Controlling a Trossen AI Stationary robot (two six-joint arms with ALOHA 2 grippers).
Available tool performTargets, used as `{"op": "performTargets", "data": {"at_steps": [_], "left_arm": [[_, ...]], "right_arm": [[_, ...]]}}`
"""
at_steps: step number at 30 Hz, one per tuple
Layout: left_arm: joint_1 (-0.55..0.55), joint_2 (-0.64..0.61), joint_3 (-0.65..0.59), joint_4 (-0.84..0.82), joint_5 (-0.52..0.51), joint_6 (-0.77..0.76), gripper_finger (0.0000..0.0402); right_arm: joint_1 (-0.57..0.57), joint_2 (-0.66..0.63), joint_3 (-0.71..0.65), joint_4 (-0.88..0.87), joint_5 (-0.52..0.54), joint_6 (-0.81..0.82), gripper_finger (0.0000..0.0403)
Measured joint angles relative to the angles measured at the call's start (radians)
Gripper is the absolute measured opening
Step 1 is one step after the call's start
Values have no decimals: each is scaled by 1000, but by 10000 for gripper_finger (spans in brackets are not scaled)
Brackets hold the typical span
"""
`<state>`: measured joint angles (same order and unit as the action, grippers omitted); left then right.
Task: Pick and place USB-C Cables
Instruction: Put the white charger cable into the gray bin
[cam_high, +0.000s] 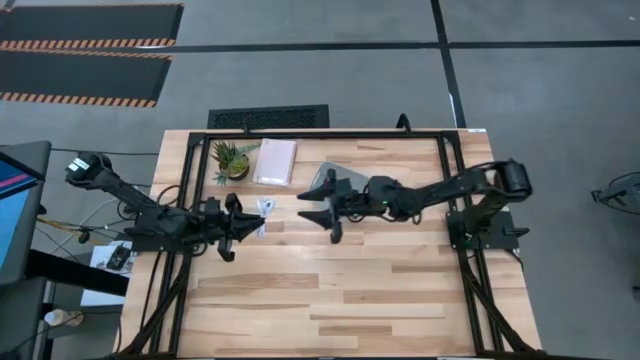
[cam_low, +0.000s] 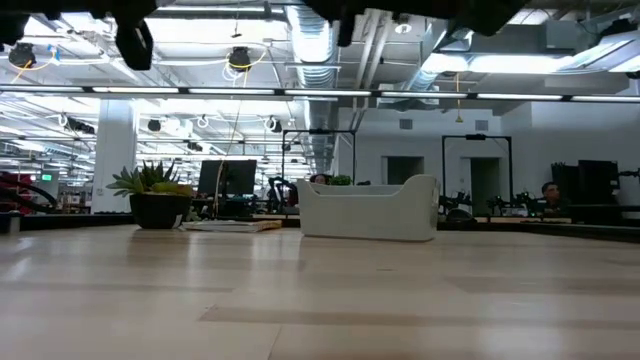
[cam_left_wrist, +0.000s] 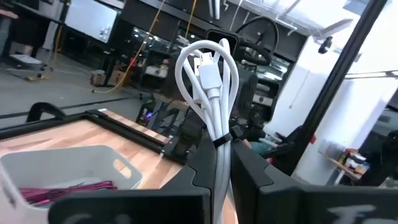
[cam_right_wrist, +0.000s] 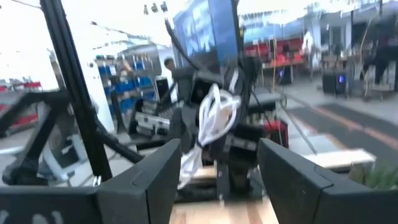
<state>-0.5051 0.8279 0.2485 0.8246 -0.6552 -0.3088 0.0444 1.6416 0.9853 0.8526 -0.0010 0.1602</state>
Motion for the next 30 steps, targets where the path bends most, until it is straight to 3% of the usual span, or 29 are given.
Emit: {"op": "performTargets", "data": {"at_steps": [6,11,19,30], "left_arm": [[45,89,1,97,92,9,10],[53,119,1,131,104,12,10],[89,164,2,162,113,22,11],[168,291,110,190,257,93,12]], "right_arm": [[-7,88,102,-72,-20,15,278],[-7,116,150,-72,-32,16,304],[0,114,158,-87,-35,17,311],[-2,114,158,-90,-27,27,311]]}}
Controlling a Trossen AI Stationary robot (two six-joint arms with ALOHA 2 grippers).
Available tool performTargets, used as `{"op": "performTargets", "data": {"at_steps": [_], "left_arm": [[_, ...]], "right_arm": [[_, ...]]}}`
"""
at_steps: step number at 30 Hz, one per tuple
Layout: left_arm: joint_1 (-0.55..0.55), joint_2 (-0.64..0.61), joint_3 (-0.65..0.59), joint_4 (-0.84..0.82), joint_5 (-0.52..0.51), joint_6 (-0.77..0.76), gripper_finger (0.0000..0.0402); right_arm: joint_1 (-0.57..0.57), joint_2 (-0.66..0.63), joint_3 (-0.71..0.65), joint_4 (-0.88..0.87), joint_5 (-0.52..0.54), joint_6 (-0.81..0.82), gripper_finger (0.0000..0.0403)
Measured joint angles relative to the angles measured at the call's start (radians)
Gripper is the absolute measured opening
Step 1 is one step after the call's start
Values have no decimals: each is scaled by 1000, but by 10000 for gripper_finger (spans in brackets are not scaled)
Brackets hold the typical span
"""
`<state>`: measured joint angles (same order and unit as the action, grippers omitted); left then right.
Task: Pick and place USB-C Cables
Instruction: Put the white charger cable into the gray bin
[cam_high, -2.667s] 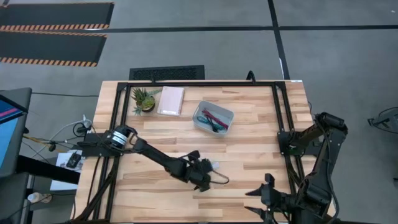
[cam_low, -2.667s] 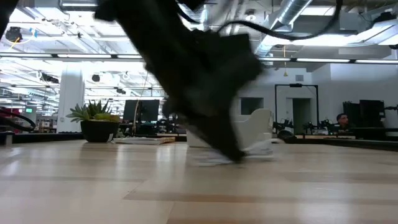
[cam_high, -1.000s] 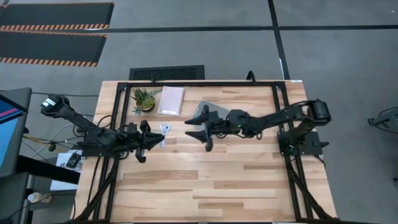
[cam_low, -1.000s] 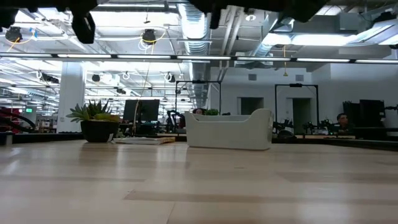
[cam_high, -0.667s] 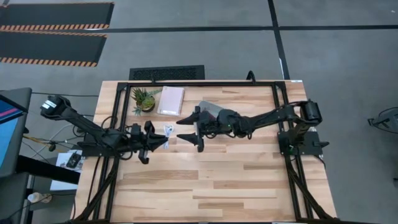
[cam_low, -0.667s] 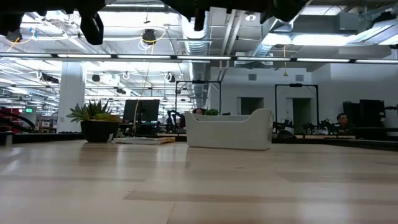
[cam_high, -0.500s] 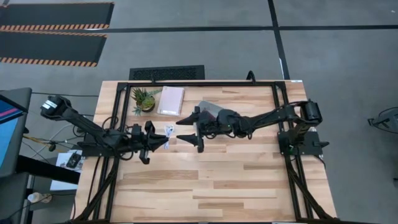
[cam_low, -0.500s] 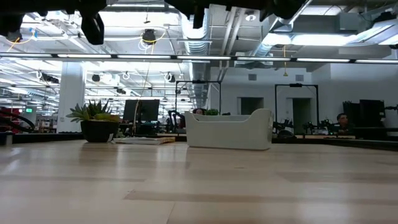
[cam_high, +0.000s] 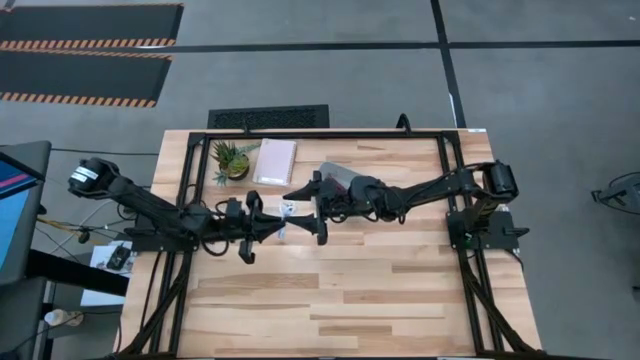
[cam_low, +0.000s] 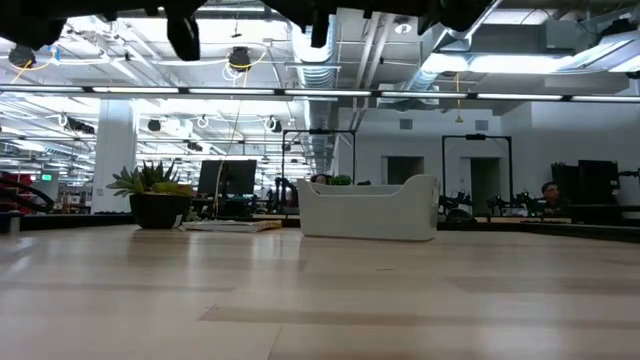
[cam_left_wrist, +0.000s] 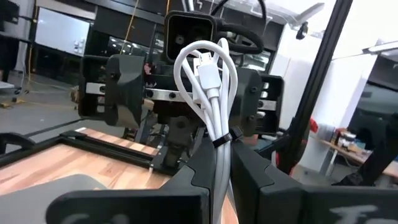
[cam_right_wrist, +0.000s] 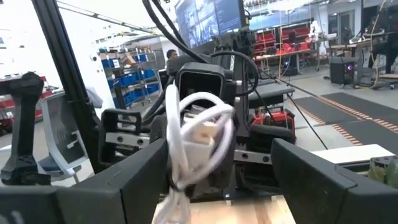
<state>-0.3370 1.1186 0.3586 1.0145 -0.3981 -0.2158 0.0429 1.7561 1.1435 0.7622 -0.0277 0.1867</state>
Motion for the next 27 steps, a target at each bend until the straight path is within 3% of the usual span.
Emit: {"op": "performTargets", "data": {"at_steps": [5,9,20,27], "left_arm": [[21,66,32,-10,47,-10,12],[21,96,35,-9,51,-32,12],[21,97,34,9,10,-37,12],[21,97,34,-38,-100,-53,31]], "right_arm": [[11,0,0,-1,3,-1,307],[27,0,0,0,21,-9,267],[41,-2,0,-24,58,-13,34],[36,-1,0,-71,153,-3,32]]}}
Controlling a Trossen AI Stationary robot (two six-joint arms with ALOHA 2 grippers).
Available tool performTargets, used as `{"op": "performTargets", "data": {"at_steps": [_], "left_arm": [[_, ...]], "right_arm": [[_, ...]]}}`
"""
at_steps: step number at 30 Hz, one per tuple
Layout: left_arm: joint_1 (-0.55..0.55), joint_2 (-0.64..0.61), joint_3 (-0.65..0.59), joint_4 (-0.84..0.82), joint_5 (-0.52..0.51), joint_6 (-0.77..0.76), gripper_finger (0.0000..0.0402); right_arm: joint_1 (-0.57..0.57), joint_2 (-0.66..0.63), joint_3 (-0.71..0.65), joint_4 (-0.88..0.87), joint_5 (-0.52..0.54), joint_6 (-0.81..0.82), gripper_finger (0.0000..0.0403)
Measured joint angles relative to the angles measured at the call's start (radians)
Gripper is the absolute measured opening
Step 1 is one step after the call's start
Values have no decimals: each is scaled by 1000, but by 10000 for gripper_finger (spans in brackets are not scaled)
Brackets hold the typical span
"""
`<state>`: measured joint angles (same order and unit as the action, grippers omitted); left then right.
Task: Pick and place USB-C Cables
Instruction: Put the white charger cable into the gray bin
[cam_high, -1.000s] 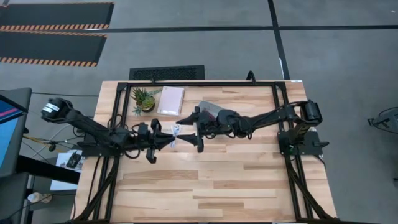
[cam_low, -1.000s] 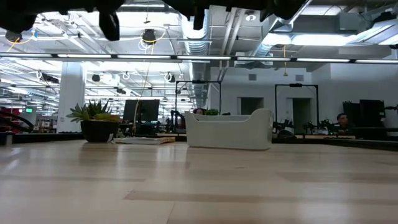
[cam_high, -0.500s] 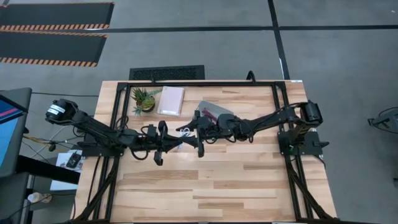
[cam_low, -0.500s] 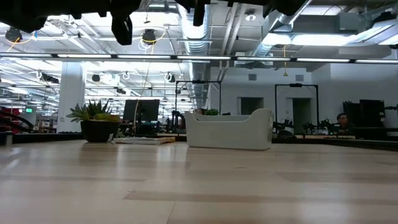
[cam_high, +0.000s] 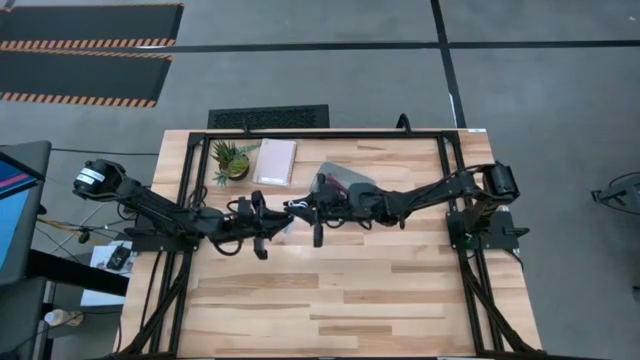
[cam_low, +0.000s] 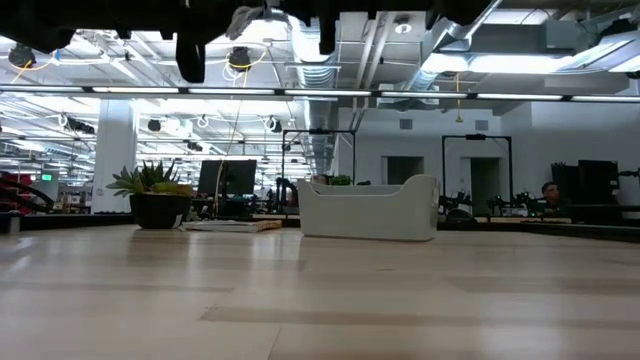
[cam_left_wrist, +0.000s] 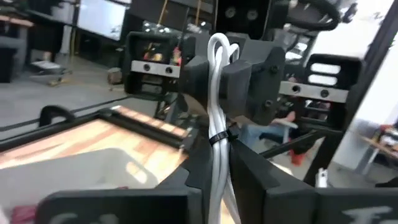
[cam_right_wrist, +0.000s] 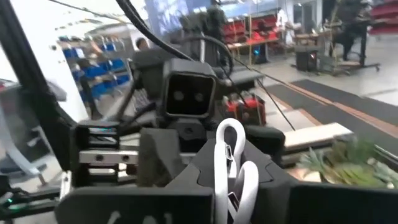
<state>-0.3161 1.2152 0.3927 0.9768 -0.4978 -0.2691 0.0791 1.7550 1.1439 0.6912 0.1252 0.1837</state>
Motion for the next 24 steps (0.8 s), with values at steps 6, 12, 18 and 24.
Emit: {"op": "performTargets", "data": {"at_steps": [6,12,18,24], "left_arm": [[1,-2,0,-74,-26,-44,120],[1,-13,0,-139,-48,-113,207],[1,-73,0,-300,-38,-195,241],[1,-198,0,-482,-38,-216,234]], "right_arm": [[-50,-10,-1,-67,1,33,32],[-118,-21,12,-194,-14,55,32],[-195,-36,149,-592,-15,9,32],[-246,-38,248,-961,-12,-42,32]]}}
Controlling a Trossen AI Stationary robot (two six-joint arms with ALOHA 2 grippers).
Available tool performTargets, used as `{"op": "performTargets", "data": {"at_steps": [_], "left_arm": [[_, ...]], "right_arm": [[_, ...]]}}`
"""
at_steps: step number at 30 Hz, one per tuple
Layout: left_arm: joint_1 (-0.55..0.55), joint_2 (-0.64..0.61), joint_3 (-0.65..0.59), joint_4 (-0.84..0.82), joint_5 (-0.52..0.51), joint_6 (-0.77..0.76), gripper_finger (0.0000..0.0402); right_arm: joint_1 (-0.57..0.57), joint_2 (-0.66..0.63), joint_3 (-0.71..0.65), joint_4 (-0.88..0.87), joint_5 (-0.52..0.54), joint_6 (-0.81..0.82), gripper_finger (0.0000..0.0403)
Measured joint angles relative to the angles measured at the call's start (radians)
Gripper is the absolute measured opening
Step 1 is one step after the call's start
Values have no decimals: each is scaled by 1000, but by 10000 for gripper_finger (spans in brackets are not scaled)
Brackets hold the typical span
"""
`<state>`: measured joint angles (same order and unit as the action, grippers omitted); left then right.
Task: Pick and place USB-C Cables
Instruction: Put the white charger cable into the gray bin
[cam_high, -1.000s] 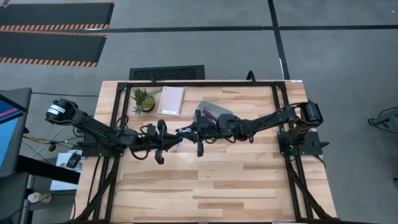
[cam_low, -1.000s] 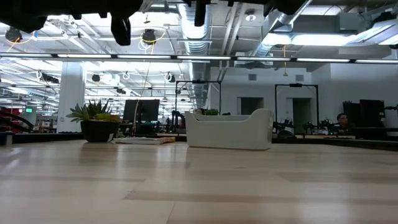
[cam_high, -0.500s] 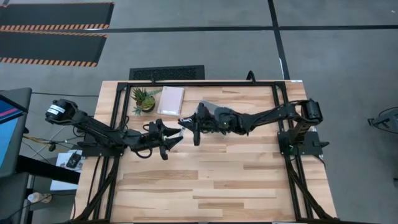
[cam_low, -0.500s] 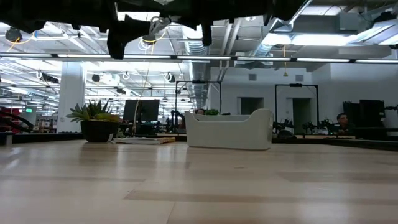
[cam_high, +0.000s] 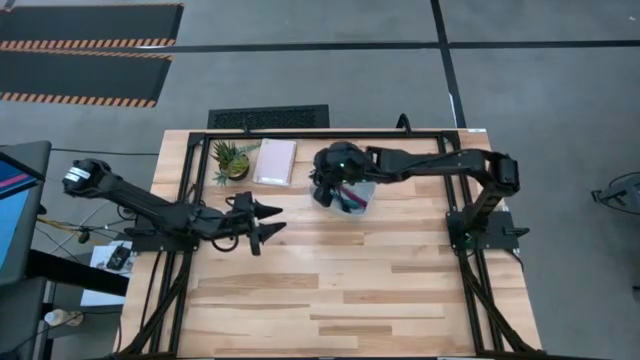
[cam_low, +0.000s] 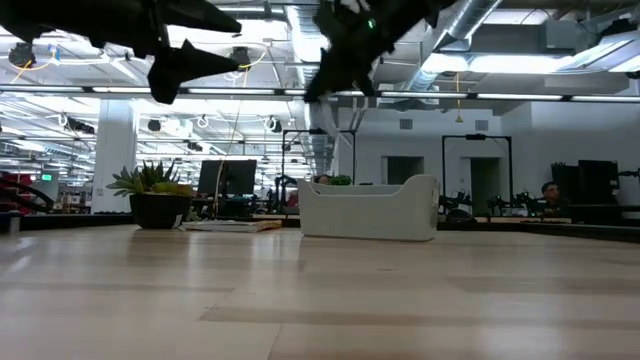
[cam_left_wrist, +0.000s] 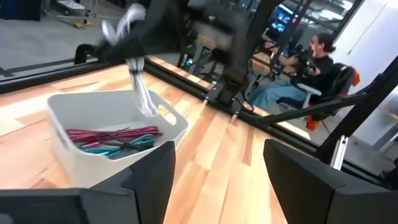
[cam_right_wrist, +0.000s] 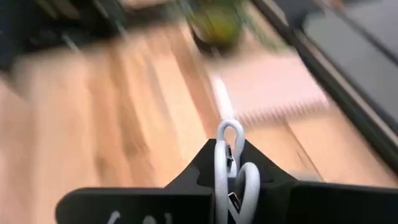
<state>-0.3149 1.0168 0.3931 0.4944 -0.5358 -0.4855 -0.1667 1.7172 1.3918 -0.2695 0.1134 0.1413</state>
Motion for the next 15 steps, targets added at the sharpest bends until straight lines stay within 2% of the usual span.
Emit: {"op": "performTargets", "data": {"at_steps": [3,6,9,15], "left_arm": [[0,-75,0,-100,0,-8,228],[0,-136,0,-181,-2,-10,222],[0,-180,0,-223,-9,-12,217],[2,-223,0,-271,-43,-7,212]], "right_arm": [[-19,3,-14,-102,0,14,32],[-18,17,-48,-121,-1,30,32],[-15,26,-97,-138,0,34,32],[-38,27,-134,-187,69,25,32]]}}
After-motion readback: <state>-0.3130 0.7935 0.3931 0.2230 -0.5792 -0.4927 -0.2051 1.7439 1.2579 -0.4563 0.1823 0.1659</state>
